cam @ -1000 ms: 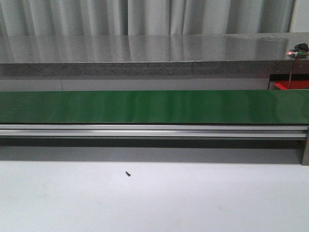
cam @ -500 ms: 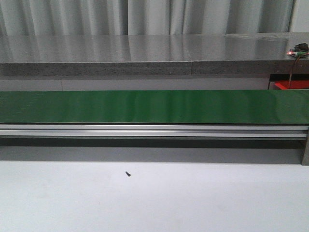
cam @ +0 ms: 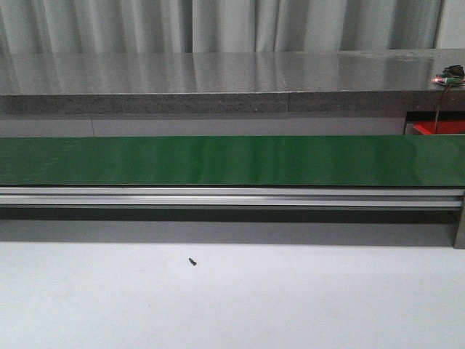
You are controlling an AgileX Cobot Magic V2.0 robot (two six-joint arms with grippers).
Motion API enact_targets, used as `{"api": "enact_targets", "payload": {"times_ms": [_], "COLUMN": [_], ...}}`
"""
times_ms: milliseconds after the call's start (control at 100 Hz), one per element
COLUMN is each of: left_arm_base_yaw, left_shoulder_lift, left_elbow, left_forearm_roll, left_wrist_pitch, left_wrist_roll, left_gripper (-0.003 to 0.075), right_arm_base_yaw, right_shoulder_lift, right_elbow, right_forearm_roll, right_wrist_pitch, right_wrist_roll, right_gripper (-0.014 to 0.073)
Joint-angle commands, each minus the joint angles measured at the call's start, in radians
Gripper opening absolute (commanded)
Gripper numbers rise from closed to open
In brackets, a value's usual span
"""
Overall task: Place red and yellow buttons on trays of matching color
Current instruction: 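Lower the left gripper onto a red button in the cluster and grasp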
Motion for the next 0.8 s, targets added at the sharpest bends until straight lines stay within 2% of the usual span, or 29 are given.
{"api": "enact_targets", "payload": {"times_ms": [0,310,380,570,650,790], "left_arm_base_yaw": [-0.002,-0.002,-0.002,-0.002,-0.002,-0.002], "left_shoulder_lift": [-0.033,-0.001,0.000,0.000,0.000,-0.025], "left_elbow": [-0.034,-0.034,-0.034,-0.034,-0.034,-0.034], "left_forearm_roll": [-0.019,-0.020,-0.020,-0.020,-0.020,-0.015], "left_wrist_pitch": [-0.034,-0.043,-0.051,-0.056,-0.057,-0.043], "left_wrist_roll": [0.000,0.000,0.002,0.012,0.018,0.018], "left_gripper": [0.0547,0.0459,0.0394,0.0150,0.0106,0.0100], "right_arm_base_yaw": [0.002,0.002,0.002,0.002,0.002,0.002], "right_shoulder_lift": [0.000,0.000,0.000,0.000,0.000,0.000], "right_elbow": [-0.027,-0.027,-0.027,-0.027,-0.027,-0.027], "right_forearm_roll": [-0.005,-0.005,-0.005,-0.005,-0.005,-0.005], "right_wrist_pitch": [-0.068,-0.068,-0.067,-0.068,-0.068,-0.068], "right_wrist_roll": [-0.004,-0.004,-0.004,-0.004,-0.004,-0.004], "right_gripper": [-0.0067,-0.0067,-0.0067,-0.0067,-0.0067,-0.0067]}}
